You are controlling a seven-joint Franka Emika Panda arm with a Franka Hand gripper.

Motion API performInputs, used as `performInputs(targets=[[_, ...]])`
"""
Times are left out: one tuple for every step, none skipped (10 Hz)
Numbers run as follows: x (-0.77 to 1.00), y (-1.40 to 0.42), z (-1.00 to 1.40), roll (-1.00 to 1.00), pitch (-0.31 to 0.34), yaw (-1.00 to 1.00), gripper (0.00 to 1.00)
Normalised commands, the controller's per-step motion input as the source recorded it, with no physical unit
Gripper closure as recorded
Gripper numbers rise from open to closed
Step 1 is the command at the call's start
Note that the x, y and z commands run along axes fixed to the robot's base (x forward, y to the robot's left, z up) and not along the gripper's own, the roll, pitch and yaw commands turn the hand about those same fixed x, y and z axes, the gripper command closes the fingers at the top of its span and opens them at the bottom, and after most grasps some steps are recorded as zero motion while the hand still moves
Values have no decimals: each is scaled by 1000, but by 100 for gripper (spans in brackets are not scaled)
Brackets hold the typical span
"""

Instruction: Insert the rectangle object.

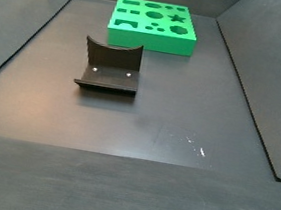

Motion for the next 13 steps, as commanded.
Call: performInputs(targets=[[440, -366, -506, 230, -80, -577, 100], [723, -374, -403, 166, -57, -329, 100], [817, -383, -349, 137, -41, -243, 100], [786, -383, -346, 144, -31, -269, 100], [500, -309, -323, 177, -14, -546, 100], [300, -234, -166, 111, -6, -746, 100], [120, -189, -149, 97, -17, -897, 100], [69, -94, -197, 120, -29, -960, 100], [103, -49, -203, 134, -27, -940, 100], [94, -40, -206, 140, -27, -943, 100], [129, -17, -280, 174, -33, -920, 100], [146, -6, -311, 187, -36, -909, 100], [203, -17, -311, 189, -43, -880, 100]])
